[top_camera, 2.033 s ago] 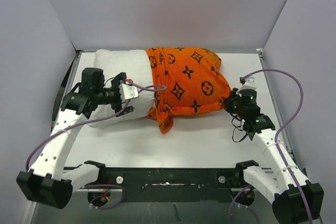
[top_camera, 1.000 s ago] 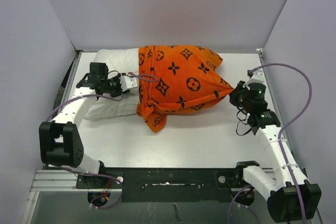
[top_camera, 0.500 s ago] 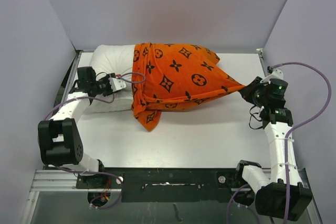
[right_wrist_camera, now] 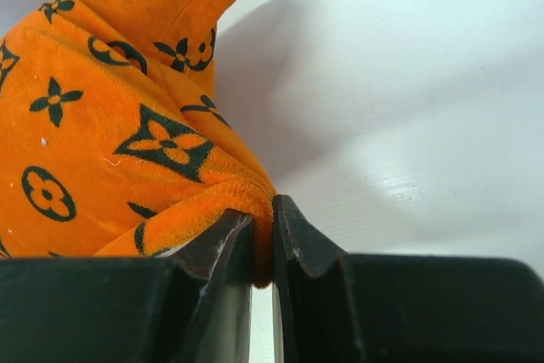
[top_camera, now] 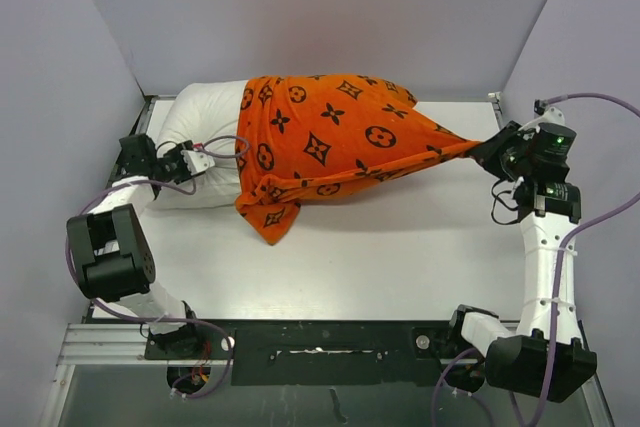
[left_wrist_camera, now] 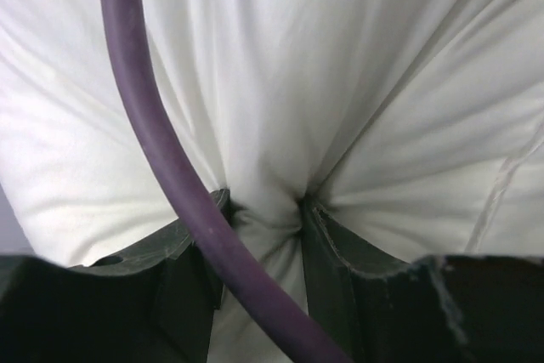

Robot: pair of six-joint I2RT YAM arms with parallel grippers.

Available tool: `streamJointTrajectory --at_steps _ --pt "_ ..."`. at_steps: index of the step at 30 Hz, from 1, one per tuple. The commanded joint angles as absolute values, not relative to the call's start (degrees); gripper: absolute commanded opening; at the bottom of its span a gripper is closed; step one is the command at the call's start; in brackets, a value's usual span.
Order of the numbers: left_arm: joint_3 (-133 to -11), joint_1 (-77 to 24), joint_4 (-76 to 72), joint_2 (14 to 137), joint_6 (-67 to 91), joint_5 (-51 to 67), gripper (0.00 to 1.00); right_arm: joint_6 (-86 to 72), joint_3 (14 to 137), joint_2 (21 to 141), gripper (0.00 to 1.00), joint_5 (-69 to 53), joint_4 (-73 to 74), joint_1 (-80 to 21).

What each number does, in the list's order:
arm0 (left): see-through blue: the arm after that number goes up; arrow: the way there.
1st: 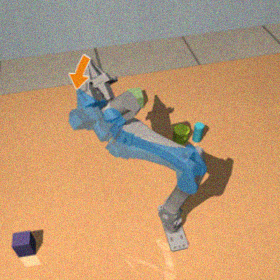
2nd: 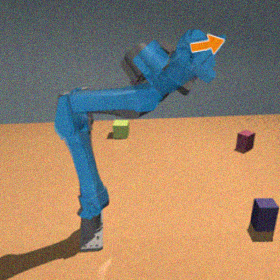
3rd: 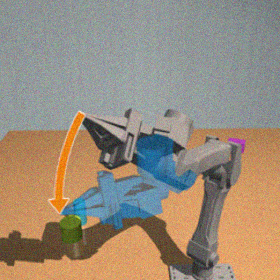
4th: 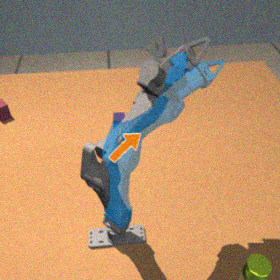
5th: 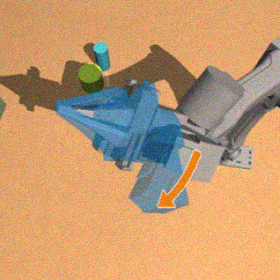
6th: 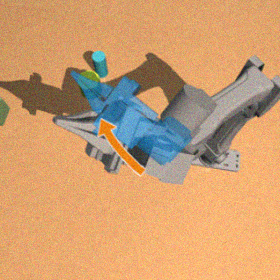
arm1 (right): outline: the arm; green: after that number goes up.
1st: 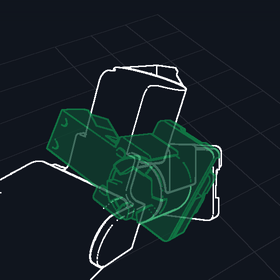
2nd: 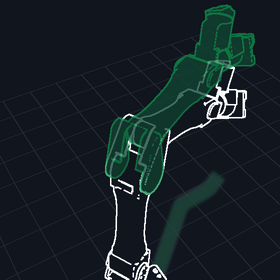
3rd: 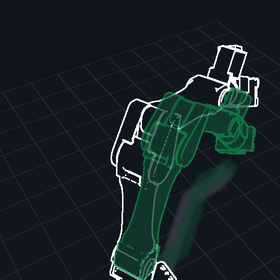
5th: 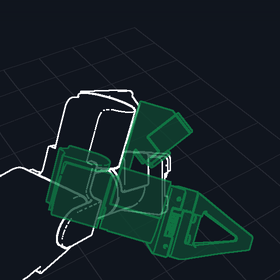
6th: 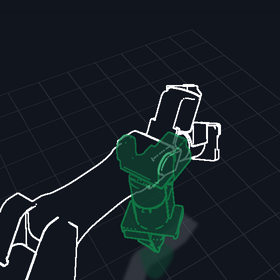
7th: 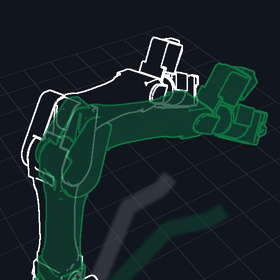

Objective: Remove the pillowcase from the pillow
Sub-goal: Remove the pillow from the pillowcase.

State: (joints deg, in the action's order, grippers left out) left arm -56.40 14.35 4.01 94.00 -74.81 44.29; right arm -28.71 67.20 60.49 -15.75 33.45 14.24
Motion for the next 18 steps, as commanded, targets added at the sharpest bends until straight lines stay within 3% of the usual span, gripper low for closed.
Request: streamJointTrajectory --at_steps 1,7,10,11,12,14,15,17,18 --pt "-52.4 25.38 5.49 100.41 -78.17 16.67 0.0 -29.07 77.27 60.15 0.0 5.41 24.63 21.73" --pt "-51.23 26.11 4.94 101.03 -78.69 17.92 0.0 -28.17 81.15 62.45 0.0 -4.39 23.72 20.79" --pt "-56.37 24.78 14.28 98.18 -74.58 21.79 0.0 -25.88 79.45 65.87 0.0 -18.06 26.32 16.59" --pt "-59.97 24.18 19.33 97.1 -71.1 25.08 0.02 -23.75 78.68 67.11 0.04 -20.63 28.23 11.0" --pt "-63.76 23.64 24.87 96.08 -69.05 27.83 0.17 -20.68 77.85 68.04 0.1 -19.73 30.53 4.8" --pt "-71.33 22.39 36.86 94.4 -67.19 33.74 0.59 -15.51 75.76 68.41 0.25 -8.92 34.1 -7.37" --pt "-74.82 21.77 41.63 93.48 -66.89 36.88 0.91 -14.61 74.56 67.94 0.33 -4.77 35.13 -11.26" --pt "-79.55 20.67 49.49 91.61 -68.07 41.2 0.98 -14.92 72.08 66.0 0.51 1.21 35.88 -15.6" --pt "-81.87 19.57 53.37 90.75 -69.49 42.53 0.98 -15.28 70.9 64.53 0.66 3.02 35.72 -15.95"
